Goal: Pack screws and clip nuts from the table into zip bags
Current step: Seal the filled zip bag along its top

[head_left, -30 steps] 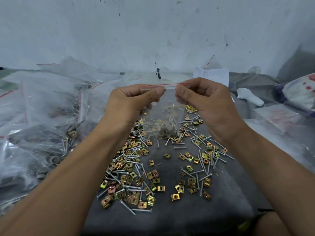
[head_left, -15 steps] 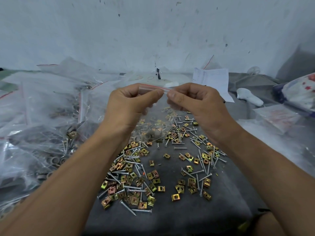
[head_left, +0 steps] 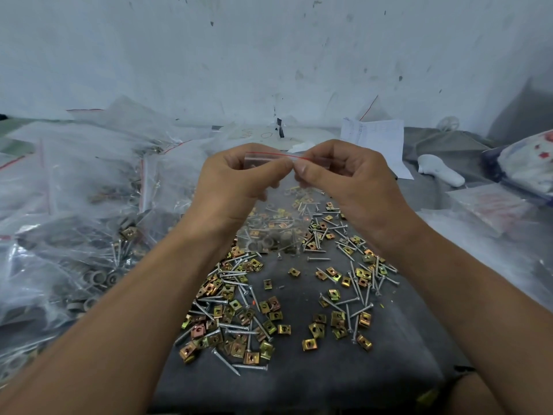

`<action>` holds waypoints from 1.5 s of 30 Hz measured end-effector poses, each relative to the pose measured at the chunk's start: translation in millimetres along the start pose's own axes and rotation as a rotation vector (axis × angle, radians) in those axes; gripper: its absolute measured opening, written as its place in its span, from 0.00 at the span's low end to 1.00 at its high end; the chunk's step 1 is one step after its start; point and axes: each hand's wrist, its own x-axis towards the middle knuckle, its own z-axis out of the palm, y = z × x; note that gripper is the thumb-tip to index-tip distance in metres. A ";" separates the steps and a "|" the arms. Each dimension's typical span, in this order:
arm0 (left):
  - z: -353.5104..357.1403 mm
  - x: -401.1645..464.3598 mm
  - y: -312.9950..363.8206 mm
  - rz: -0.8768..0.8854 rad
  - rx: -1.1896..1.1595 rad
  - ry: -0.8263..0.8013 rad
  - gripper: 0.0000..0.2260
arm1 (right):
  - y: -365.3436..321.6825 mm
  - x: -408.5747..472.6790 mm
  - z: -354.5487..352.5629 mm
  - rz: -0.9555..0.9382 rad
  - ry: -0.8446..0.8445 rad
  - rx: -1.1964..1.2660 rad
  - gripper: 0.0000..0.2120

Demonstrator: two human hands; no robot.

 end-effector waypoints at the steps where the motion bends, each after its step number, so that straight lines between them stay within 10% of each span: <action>1: 0.4 0.3 -0.1 0.002 -0.004 0.009 0.01 | 0.1 -0.3 -0.6 0.003 0.001 0.009 0.05; 36: -23.2 4.2 11.1 0.010 0.098 0.027 0.06 | 0.7 3.1 -47.9 0.019 0.049 -0.002 0.06; 45: -4.0 -9.9 0.9 -0.230 0.069 -0.378 0.28 | -14.9 1.9 -46.2 0.182 0.131 0.676 0.06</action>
